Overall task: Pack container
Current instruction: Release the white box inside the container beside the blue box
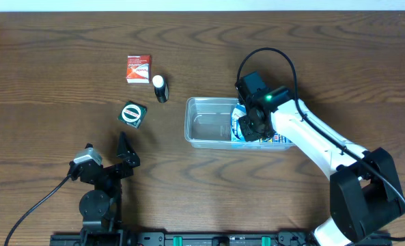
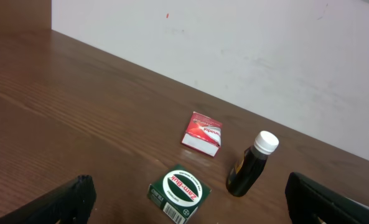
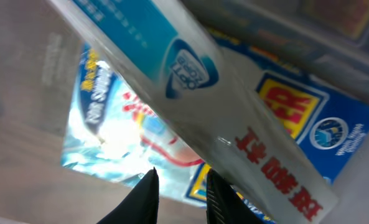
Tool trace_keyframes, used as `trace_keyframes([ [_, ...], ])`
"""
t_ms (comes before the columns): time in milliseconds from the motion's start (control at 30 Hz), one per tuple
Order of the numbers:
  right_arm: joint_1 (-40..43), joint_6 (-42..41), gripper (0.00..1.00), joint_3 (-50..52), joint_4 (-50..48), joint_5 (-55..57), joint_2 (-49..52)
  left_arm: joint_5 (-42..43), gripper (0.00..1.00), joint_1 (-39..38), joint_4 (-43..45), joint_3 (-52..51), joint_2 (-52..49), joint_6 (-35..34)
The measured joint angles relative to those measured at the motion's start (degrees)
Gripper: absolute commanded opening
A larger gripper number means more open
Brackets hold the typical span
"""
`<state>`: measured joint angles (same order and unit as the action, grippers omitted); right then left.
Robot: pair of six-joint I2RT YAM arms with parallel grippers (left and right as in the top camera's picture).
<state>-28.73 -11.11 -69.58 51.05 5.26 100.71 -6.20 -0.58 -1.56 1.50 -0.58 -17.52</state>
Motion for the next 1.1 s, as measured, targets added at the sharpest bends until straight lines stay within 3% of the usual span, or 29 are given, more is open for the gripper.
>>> trace_keyframes([
  [100,0.0,0.0,0.26,0.1,-1.4,2.6,0.0,0.0,0.98,0.0,0.0,0.0,0.0,0.0],
  [333,0.0,-0.4,0.4,0.1,-3.8,7.3,0.0,0.0,0.98,0.0,0.0,0.0,0.0,0.0],
  [800,0.0,-0.4,0.43,0.1,-6.2,11.3,0.0,0.0,0.98,0.0,0.0,0.0,0.0,0.0],
  [1100,-2.0,1.4,0.44,0.1,-8.0,7.6,-0.4,0.0,0.98,0.0,0.0,0.0,0.0,0.0],
])
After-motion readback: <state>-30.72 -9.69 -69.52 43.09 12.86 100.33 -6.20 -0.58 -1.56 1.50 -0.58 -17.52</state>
